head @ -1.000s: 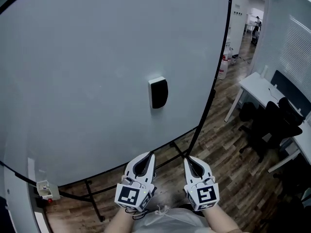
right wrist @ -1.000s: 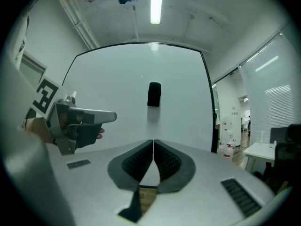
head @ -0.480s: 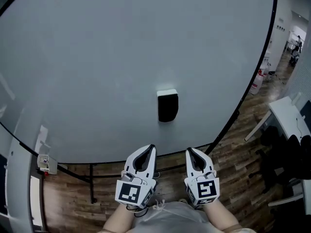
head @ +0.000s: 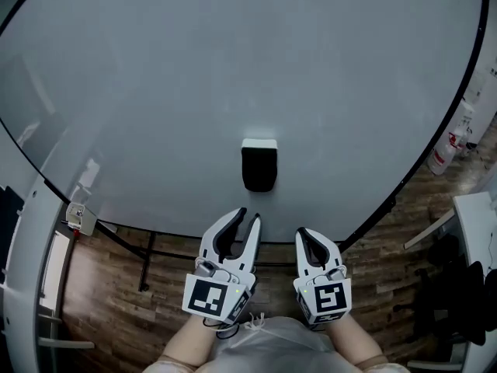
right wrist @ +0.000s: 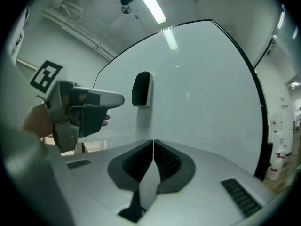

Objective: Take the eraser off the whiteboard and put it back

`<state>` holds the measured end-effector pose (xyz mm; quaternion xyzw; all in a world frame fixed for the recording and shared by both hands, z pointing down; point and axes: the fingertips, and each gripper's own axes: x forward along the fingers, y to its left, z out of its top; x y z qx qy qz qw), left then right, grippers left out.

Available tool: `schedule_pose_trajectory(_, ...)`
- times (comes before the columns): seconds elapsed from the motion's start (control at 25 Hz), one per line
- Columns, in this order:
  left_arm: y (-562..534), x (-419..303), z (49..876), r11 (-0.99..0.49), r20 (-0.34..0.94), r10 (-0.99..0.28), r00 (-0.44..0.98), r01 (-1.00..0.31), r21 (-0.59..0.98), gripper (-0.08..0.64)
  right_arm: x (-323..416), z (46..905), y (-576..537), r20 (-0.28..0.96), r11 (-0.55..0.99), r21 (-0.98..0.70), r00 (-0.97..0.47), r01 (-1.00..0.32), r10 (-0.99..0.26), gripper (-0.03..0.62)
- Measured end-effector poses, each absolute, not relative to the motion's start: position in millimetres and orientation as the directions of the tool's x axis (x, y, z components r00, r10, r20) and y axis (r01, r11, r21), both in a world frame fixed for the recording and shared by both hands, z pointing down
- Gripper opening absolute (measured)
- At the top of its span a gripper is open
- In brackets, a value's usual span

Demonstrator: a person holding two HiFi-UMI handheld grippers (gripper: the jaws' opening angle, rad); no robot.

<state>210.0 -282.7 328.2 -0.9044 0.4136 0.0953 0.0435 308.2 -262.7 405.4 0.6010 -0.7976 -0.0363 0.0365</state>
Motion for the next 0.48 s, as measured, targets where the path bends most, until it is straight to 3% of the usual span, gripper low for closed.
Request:
schedule_pose_trajectory(0.04, -285.2, 212.4, 325.2, -0.644, -0.208, -0.747, 0.631, -0.765, -0.009, 0.119, 308.6, 406.3, -264.2, 0.017, 0.288, 0.106, -0.288, -0.952, -0.957, 0.029)
schedule_pose_trajectory(0.2, -297.8, 214.5, 306.0, -0.588, -0.235, -0.782, 0.577, -0.808, -0.026, 0.235, 306.6, 402.3, -270.7, 0.016, 0.316, 0.118, -0.317, -0.941, -0.948, 0.028)
schedule_pose_trajectory(0.48, -325.0, 225.7, 276.1, -0.536, -0.222, -0.820, 0.528, -0.844, -0.025, 0.299, 301.8, 402.9, -272.4, 0.013, 0.355, 0.116, -0.356, -0.927, -0.934, 0.029)
